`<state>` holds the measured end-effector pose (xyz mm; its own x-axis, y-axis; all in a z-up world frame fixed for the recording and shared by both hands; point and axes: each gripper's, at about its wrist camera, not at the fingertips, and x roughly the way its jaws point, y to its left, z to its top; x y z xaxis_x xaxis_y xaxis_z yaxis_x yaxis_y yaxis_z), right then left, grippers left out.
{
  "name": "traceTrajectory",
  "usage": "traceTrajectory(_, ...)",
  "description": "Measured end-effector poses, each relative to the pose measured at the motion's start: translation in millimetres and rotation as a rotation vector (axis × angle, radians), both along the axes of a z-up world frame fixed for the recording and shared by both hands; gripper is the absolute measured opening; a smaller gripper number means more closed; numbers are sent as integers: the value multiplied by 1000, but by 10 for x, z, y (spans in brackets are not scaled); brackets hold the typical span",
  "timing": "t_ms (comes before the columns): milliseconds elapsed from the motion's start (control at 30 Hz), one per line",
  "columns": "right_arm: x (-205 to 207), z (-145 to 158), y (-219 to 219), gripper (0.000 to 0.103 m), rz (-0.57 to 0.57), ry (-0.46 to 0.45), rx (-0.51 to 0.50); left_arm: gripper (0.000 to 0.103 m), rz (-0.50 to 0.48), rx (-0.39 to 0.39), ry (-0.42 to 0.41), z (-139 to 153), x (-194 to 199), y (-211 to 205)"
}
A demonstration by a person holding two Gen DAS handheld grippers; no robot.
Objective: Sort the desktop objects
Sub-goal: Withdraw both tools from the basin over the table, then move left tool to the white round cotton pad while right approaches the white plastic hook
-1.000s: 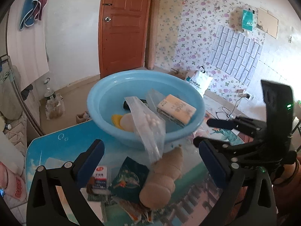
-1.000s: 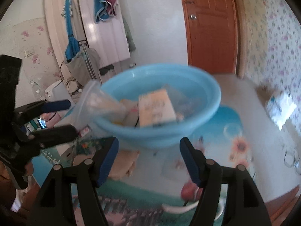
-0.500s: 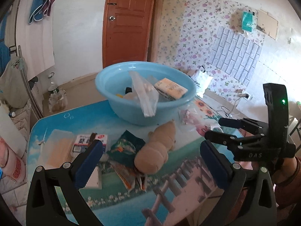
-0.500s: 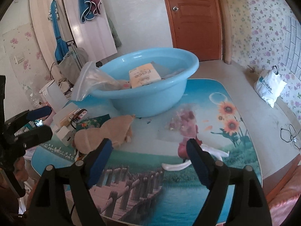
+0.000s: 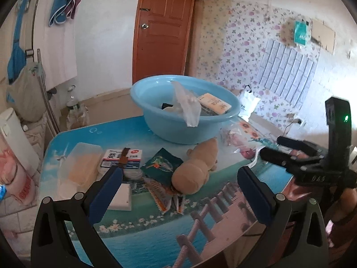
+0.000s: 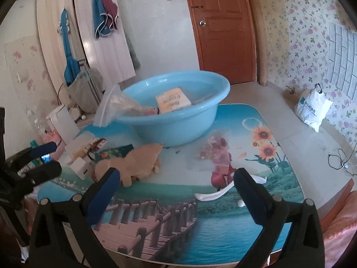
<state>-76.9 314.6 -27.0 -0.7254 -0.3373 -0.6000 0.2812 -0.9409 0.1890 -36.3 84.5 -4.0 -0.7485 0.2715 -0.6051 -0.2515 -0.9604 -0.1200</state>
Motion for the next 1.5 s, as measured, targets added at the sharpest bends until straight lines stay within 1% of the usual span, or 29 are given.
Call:
traceTrajectory(67,-1,10,16,103,-25,2,10,103,1,-15,1,-11,2,6)
traceTrajectory(167,-14,10,53,103,-32,-9,6,103,2,-45,-2,-45,0,6)
traceTrajectory(267,-20,-25,54,103,-29,-27,39,103,-1,-63,-17,-100,7,-21)
traceTrajectory(367,-28,-104,68,103,-46,-70,55,103,-25,-46,-94,-212,-21,-66)
traceTrajectory(400,-20,-125,79,103,-56,-77,57,103,-24,-40,-105,-244,-9,-77)
traceTrajectory(567,-10,-235,136,103,-68,-117,55,103,-23,-47,-131,-381,67,-127)
traceTrajectory(667,3,-257,154,103,-70,-122,59,103,-12,-27,-133,-410,105,-203)
traceTrajectory(767,9,-260,166,103,-71,-119,60,103,6,8,-131,-418,120,-345)
traceTrajectory(833,4,-277,178,103,-72,-122,62,103,26,14,-138,-441,118,-443)
traceTrajectory(1000,-23,-331,193,103,-72,-141,58,103,82,-1,-145,-502,104,-711)
traceTrajectory(1067,-31,-338,187,103,-71,-142,62,103,92,-18,-147,-535,80,-812)
traceTrajectory(1200,-50,-362,157,103,-71,-143,89,101,155,-51,-156,-613,26,-1031)
traceTrajectory(1300,-57,-366,148,103,-72,-141,95,99,190,-44,-170,-653,-9,-1208)
traceTrajectory(1433,-91,-372,159,102,-80,-148,96,93,222,-83,-187,-720,-127,-1340)
traceTrajectory(1500,-111,-388,158,101,-86,-156,100,89,221,-90,-200,-757,-204,-1372)
